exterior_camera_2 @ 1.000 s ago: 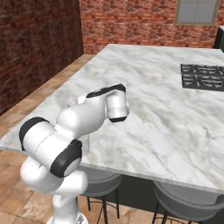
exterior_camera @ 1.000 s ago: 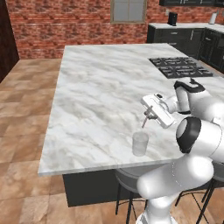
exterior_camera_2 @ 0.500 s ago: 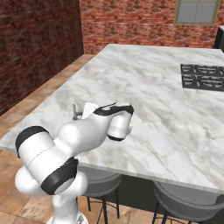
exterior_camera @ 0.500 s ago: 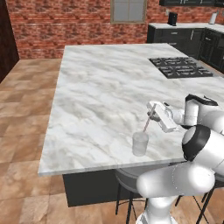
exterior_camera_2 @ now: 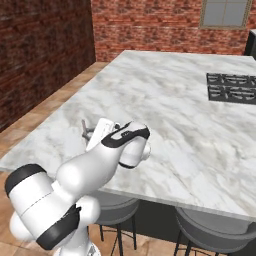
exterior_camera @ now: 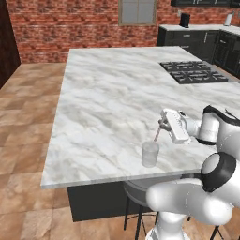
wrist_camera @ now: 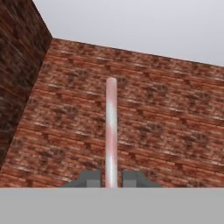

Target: Take a straw from the drawer in front and place it inside the glass cup on the dining counter.

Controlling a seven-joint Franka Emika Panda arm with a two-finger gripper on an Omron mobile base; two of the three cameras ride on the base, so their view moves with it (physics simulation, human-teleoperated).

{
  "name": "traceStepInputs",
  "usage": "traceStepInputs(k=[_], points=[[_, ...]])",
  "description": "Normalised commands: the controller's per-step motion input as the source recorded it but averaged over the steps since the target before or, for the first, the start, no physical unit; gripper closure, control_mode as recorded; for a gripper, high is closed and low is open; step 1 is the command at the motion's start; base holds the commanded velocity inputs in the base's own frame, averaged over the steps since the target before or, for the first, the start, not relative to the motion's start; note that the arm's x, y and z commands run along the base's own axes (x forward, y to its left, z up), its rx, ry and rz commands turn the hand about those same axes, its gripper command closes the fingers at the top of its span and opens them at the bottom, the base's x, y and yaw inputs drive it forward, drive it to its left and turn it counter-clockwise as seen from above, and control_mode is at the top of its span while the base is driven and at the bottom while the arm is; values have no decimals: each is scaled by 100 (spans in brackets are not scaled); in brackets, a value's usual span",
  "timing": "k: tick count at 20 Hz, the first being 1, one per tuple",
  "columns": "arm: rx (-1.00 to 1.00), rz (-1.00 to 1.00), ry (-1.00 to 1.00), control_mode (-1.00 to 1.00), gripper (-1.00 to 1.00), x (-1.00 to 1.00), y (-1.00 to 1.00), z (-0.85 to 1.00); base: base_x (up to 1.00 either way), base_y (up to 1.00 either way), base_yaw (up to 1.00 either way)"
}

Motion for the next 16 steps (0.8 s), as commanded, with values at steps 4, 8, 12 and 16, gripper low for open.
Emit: traceStepInputs(k=[4, 8, 12, 16], points=[[-6, -8, 0, -100, 100, 0, 0, -7, 0, 0, 0], [-4, -5, 0, -100, 100, 0, 0, -14, 0, 0, 0], [-1, -2, 3, -100, 100, 0, 0, -14, 0, 0, 0], [0, 0, 4, -100, 100, 13, 0, -11, 0, 0, 0]])
